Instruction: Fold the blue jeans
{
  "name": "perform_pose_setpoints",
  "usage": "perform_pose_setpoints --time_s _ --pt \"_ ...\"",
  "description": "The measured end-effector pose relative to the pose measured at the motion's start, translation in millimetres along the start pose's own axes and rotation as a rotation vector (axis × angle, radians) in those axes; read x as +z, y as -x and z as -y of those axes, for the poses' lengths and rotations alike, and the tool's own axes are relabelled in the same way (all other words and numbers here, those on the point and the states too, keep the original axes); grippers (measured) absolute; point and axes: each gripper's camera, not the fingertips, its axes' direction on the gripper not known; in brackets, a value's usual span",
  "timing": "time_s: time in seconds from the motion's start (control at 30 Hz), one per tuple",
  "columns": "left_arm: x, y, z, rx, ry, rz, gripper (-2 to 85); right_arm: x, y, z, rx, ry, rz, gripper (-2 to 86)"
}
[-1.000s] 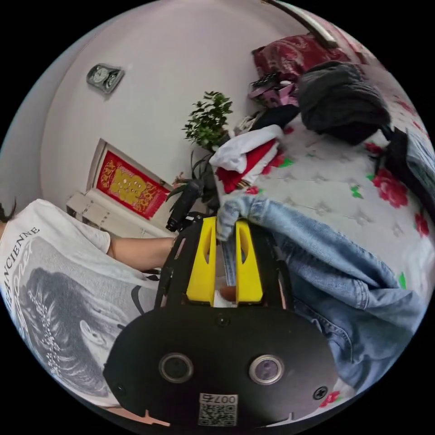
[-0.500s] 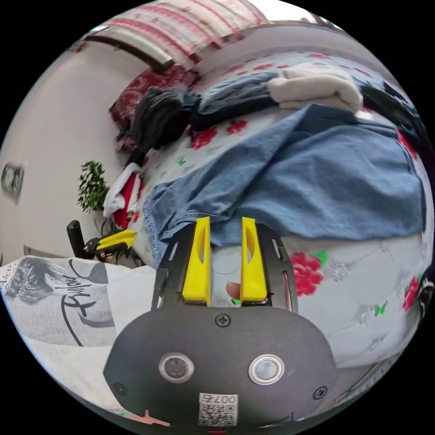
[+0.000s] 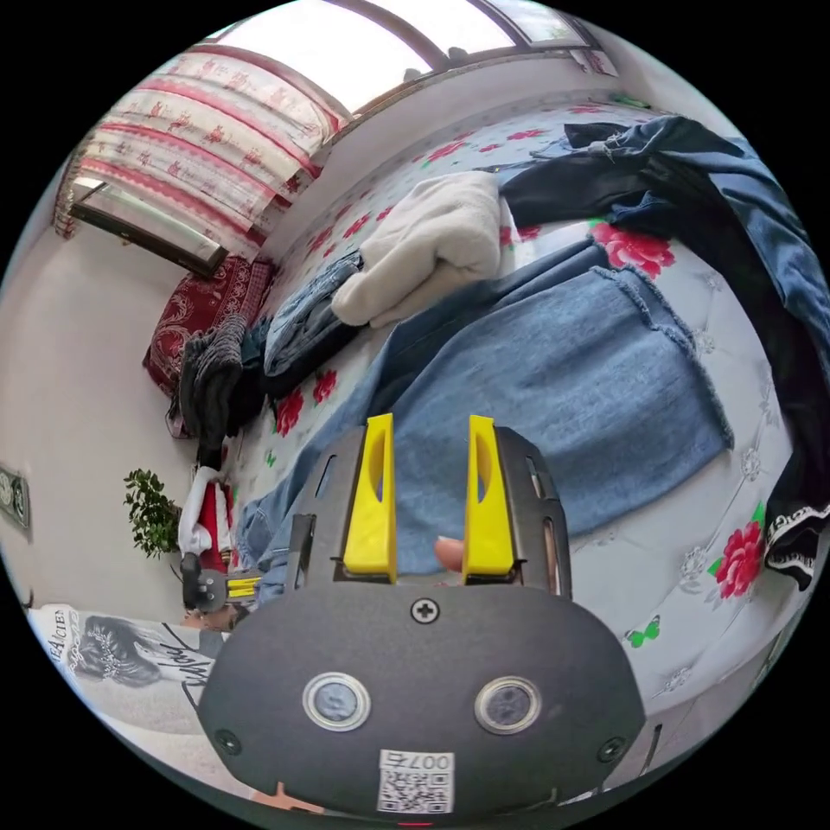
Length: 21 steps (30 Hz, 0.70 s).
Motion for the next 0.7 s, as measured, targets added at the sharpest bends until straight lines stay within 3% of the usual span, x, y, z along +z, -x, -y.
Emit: perform_pose_setpoints --time_s 0.13,0.3,0.47,0.6,0.7 --pt "-22 56 -36 -0.173 0.08 0.153 -0.7 17 -32 56 0.058 0.009 0.036 12.3" --pt "-78 123 -86 -0.39 -0.14 -0.069 -0.7 61 -57 119 0.147 0.074 0.141 12.6" --pt "-108 149 -127 -0.497 -0.388 -0.234 -0.7 94 -48 154 0.067 0.158 0.003 12.2" --pt "-113 165 -156 -0.571 -0.552 -0.379 -0.7 108 -40 172 0.123 0.164 0.195 11.3" --pt "-119 166 -157 -0.513 -0.571 -0.407 -0.6 126 -45 190 0.24 0.185 0.239 8.2"
